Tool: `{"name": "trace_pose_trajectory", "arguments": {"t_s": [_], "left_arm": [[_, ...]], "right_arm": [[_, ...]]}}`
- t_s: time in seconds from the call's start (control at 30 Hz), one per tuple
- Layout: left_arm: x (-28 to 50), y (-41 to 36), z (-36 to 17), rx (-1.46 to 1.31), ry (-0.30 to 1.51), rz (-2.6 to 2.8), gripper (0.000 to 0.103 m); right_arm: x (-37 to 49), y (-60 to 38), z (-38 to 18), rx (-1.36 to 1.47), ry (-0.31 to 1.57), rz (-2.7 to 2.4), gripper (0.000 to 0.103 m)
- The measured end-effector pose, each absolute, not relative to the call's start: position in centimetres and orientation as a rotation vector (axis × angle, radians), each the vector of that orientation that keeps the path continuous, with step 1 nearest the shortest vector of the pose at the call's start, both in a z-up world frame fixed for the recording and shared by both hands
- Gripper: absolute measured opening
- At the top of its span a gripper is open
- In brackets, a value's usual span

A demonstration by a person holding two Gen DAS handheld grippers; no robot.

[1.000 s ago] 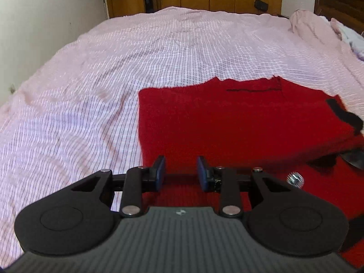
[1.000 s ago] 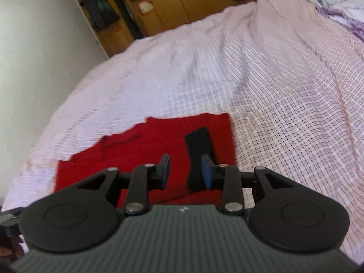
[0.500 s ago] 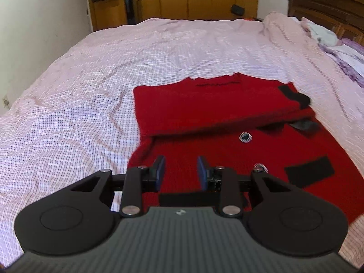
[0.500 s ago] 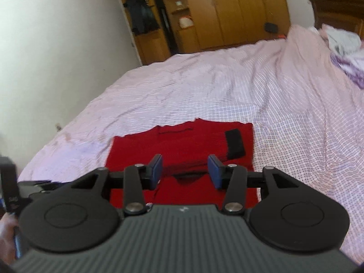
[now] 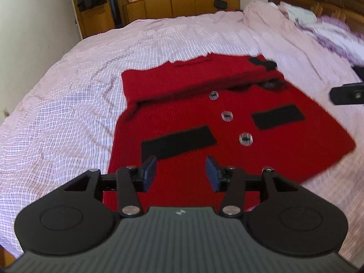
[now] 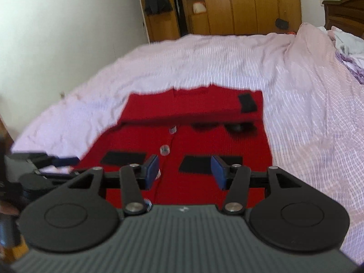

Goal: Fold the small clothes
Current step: 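Move both open grippers to the cardigan hem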

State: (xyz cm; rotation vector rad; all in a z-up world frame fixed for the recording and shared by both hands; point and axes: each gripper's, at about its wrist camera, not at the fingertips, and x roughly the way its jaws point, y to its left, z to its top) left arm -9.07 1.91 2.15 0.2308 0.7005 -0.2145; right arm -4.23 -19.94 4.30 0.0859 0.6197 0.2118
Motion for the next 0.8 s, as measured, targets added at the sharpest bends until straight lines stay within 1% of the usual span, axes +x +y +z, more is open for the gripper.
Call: {"name": "trace_pose_trajectory", "arguments": {"t_s": [0.2,0.43,0.6,0.8], "left_arm": [[-11.0,0.4,-0.7,0.303,0.756,-0.270,0.055],[-12.0,-1.6,-3.3,0.406,0.793,-0.332,0.055],[-11.4,-2.5,-5.0,0.440,0.808,-0.327,0.055],[-10.1,-2.7,-5.7,0.431,0.799,-0.318,0.056]], "right_arm": [[-5.6,-18.2,0.6,-0.047,0.712,0.170,0.053],[-6.3,-18.2,-1.9,-0.031,0.768,0.170,0.053],[-6.3,-18.1,-3.1,-0.011,0.786,0.160,0.053],[-6.5,-18.1,-3.8,-0.024,0.791,0.139,0.053]]}}
